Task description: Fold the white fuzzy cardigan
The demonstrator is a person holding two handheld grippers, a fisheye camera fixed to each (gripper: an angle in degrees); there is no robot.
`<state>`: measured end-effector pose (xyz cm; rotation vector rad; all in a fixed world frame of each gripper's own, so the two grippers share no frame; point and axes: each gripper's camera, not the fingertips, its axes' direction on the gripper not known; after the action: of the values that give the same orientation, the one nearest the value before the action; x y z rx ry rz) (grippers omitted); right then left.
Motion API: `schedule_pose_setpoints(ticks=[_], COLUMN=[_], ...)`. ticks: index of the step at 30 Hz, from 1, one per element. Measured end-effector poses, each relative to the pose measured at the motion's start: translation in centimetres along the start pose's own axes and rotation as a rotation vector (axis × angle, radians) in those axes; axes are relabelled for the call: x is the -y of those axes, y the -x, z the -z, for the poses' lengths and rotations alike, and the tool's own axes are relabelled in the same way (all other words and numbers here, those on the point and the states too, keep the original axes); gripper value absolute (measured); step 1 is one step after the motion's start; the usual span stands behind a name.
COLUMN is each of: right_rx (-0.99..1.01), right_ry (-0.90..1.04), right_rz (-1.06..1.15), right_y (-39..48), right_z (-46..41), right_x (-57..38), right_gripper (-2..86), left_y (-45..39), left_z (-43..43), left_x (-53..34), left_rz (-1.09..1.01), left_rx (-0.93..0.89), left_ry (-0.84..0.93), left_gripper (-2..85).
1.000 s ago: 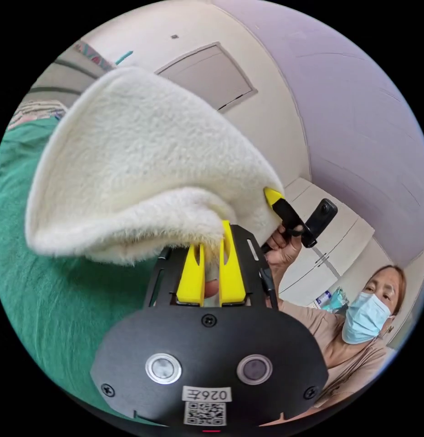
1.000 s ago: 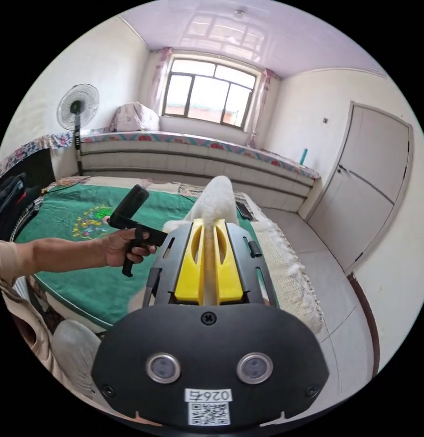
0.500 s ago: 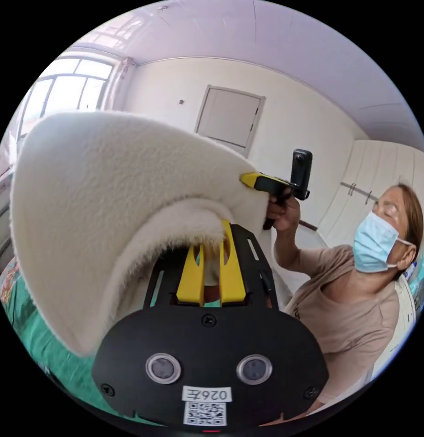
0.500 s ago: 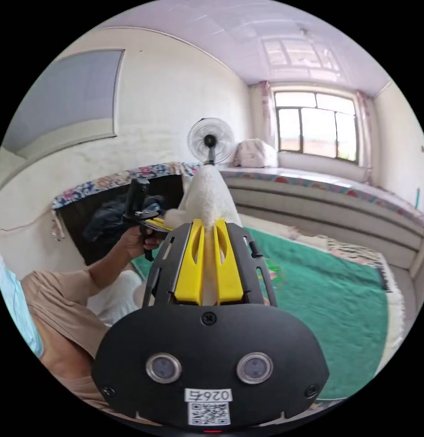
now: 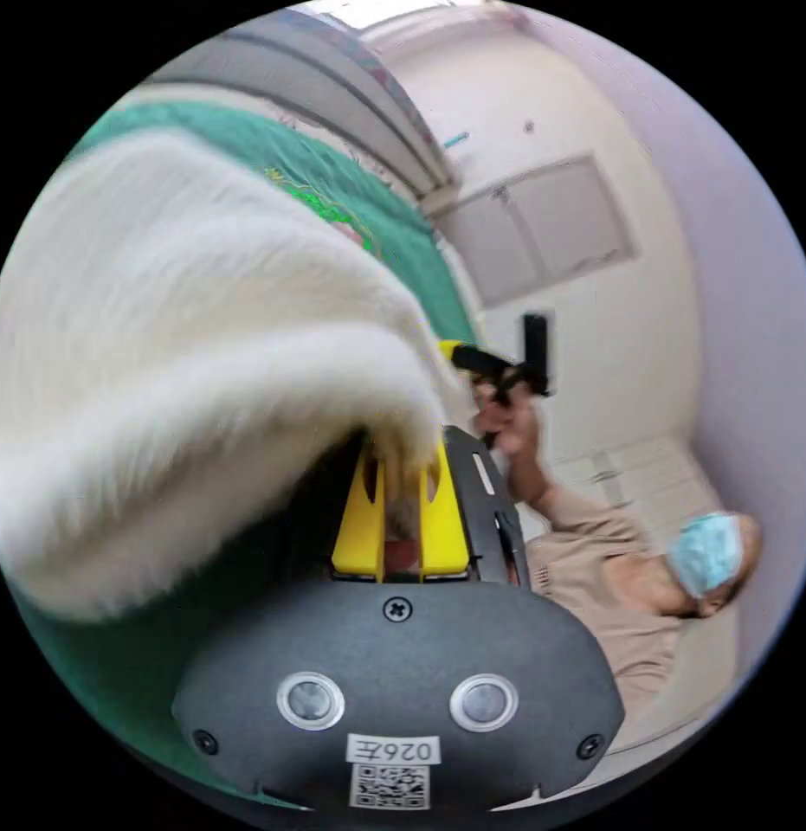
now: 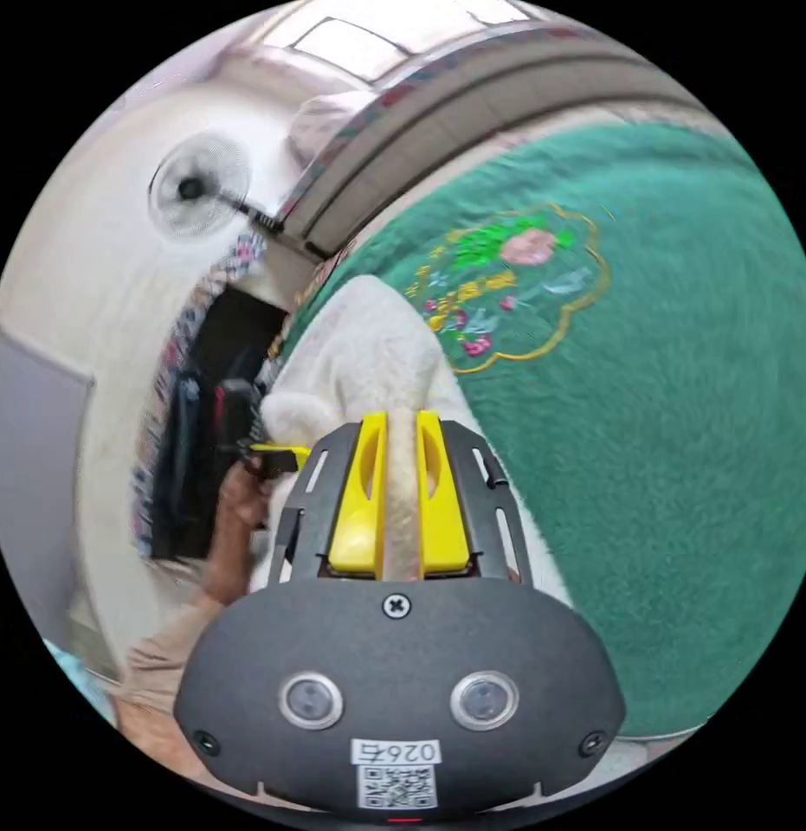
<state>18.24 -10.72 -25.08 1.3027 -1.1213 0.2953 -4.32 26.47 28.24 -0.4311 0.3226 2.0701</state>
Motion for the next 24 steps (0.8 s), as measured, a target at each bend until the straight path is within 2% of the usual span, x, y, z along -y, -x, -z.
schedule_pose_setpoints(ticks=[1,2,5,9,13,24], right_rx=[0.075,0.156,0.108,0.052,0.022,-0.348], right_ry=[-0.008,-0.030,-0.053,0.049,0.163,0.223], right_rz=[-0.042,-0.067,0.019,0.171,0.233,0.567], right_y=[-1.9,-4.1,-4.1,-0.6,1.6,14.9], right_z=[0.5,1.4,2.0,-2.1,-7.0,-10.2], right_x=[-0.1,-0.4,-2.3,-7.9,-12.4,-26.0], right_gripper=[2.4,1.7,-0.4,-0.8,-0.9,-0.9], left_y=[1.5,2.1,2.0,1.9,2.7,1.1], left_z=[0.9,1.5,2.3,2.7,3.3,3.9], left_x=[-0.4,-0.6,-0.7,-1.4,-2.4,-4.3], left_rz=[0.030,0.036,-0.008,-0.047,-0.037,-0.061], left_rx=[-0.083,-0.042,0.031,0.055,0.017,0.058], left_ry=[-0.050,-0.052,-0.023,-0.038,-0.060,-0.088], left_gripper=[5.4,5.3,5.3,5.3,5.3,5.5])
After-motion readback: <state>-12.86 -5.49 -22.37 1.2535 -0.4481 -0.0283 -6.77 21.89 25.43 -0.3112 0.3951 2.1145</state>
